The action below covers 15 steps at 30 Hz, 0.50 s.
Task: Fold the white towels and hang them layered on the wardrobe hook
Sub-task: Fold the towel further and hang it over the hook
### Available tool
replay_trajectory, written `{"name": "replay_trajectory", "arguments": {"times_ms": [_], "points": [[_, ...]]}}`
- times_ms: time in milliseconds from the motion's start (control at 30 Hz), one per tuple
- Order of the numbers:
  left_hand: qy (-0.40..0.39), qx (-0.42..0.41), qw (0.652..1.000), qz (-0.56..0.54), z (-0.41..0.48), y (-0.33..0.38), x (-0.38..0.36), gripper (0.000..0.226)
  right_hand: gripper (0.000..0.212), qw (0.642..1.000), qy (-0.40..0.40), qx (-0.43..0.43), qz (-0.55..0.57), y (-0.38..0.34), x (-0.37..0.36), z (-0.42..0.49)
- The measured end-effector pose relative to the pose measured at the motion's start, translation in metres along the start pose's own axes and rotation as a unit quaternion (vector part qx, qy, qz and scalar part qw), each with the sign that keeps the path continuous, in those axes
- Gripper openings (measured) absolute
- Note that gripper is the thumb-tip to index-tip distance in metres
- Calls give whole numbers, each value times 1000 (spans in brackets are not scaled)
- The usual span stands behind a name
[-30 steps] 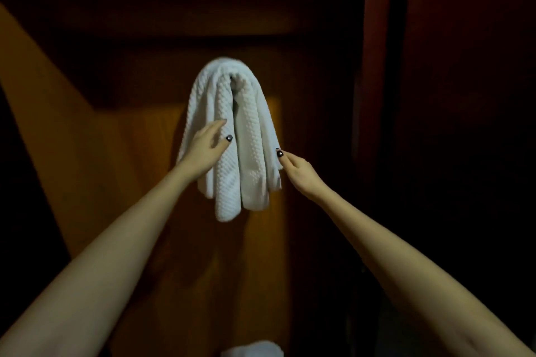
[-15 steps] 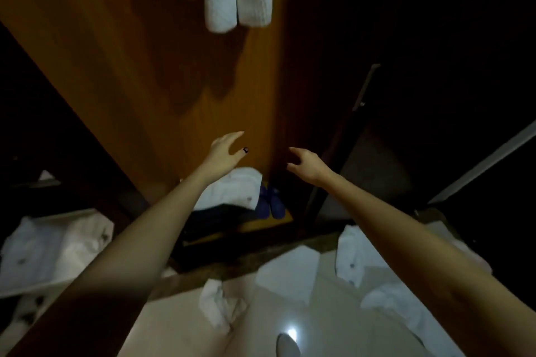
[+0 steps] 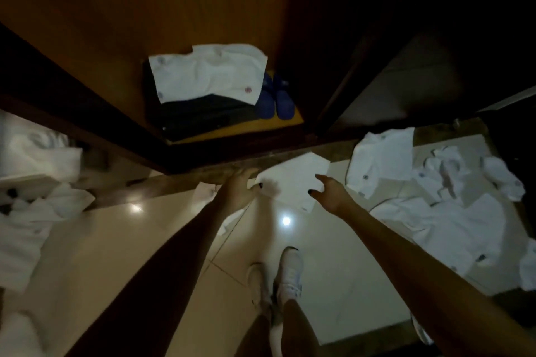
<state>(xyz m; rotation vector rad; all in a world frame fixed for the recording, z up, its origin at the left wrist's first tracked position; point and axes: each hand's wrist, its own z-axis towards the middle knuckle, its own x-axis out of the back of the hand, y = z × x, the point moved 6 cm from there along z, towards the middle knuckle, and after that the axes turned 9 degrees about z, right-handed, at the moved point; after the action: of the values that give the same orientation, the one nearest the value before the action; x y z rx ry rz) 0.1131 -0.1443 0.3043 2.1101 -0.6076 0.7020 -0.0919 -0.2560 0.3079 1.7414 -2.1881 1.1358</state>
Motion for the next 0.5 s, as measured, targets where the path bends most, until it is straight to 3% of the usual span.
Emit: {"name": "replay_trajectory", "arguments": {"times_ms": [100, 500], "points": [[-36, 47, 998, 2, 39, -52, -76, 53, 61, 999, -4, -41, 7, 63, -41, 51], [-31, 115, 993, 18, 216, -197, -285, 48, 60, 990, 32, -134, 43, 260, -169, 253]]}}
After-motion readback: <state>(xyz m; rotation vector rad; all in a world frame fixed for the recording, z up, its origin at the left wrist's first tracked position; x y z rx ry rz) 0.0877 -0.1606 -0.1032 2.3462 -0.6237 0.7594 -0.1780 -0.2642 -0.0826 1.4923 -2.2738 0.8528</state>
